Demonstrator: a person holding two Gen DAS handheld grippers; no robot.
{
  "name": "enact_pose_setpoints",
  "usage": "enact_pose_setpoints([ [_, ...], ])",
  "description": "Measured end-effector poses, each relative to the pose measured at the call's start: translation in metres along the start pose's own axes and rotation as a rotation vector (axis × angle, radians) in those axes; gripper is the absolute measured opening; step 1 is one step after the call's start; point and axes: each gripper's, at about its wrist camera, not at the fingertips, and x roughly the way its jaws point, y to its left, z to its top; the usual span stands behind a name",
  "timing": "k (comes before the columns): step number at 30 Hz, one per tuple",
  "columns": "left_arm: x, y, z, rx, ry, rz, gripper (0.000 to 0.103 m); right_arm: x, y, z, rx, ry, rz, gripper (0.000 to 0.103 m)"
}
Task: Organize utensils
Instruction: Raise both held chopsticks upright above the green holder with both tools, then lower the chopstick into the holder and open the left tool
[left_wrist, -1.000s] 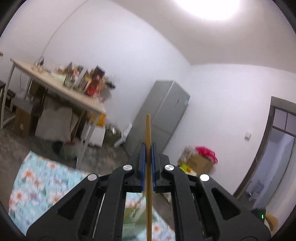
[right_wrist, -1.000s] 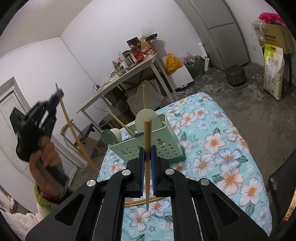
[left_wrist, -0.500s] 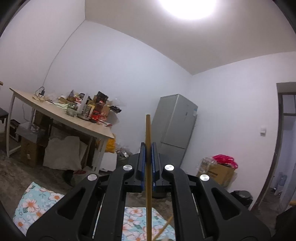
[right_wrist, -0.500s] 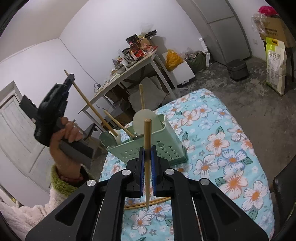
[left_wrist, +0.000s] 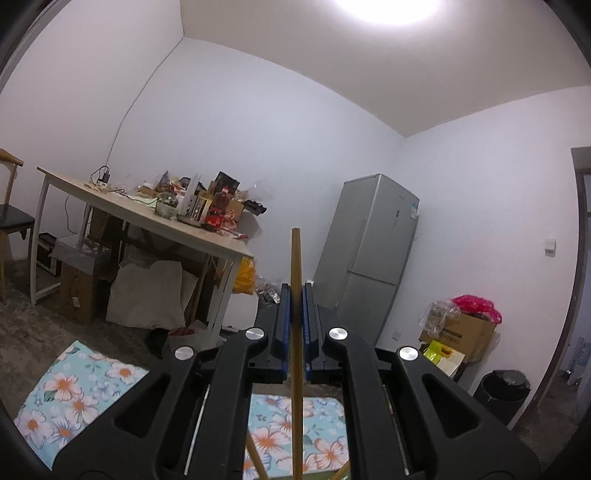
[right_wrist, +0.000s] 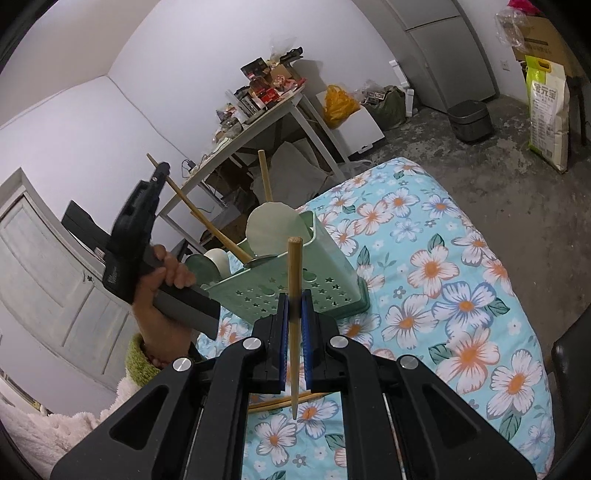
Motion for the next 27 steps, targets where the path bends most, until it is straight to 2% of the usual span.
enact_pose_setpoints([
  [6, -0.008, 0.004, -0.009, -0.001, 0.060, -0.002, 0.007, -0.003, -0.003, -0.002, 0.010, 0.000, 0.002, 0.007],
  [9, -0.017, 0.007, -0.007, -0.016, 0.086, -0.008, 0.026, -0.005, 0.001, -0.003, 0.000, -0.006, 0.003, 0.007],
  [11, -0.026, 0.009, -0.005, -0.018, 0.092, -0.017, 0.030, -0.010, 0.005, -0.003, -0.017, -0.018, 0.002, 0.007],
  [13, -0.036, 0.008, -0.001, -0.017, 0.107, -0.012, 0.041, -0.014, 0.010, -0.002, -0.032, -0.031, 0.005, 0.007],
  [15, -0.048, 0.009, 0.006, -0.028, 0.127, -0.013, 0.044, -0.020, 0.017, -0.001, -0.056, -0.048, 0.004, 0.007],
  [18, -0.067, 0.011, 0.013, -0.023, 0.173, -0.009, 0.054, -0.032, 0.029, 0.006, -0.100, -0.089, 0.007, 0.007],
  [21, -0.089, 0.017, 0.013, -0.008, 0.229, 0.009, 0.058, -0.043, 0.040, 0.015, -0.132, -0.123, 0.033, 0.007],
  [27, -0.126, 0.042, -0.010, -0.011, 0.383, 0.046, 0.064, -0.064, 0.073, 0.043, -0.211, -0.218, 0.097, 0.007],
])
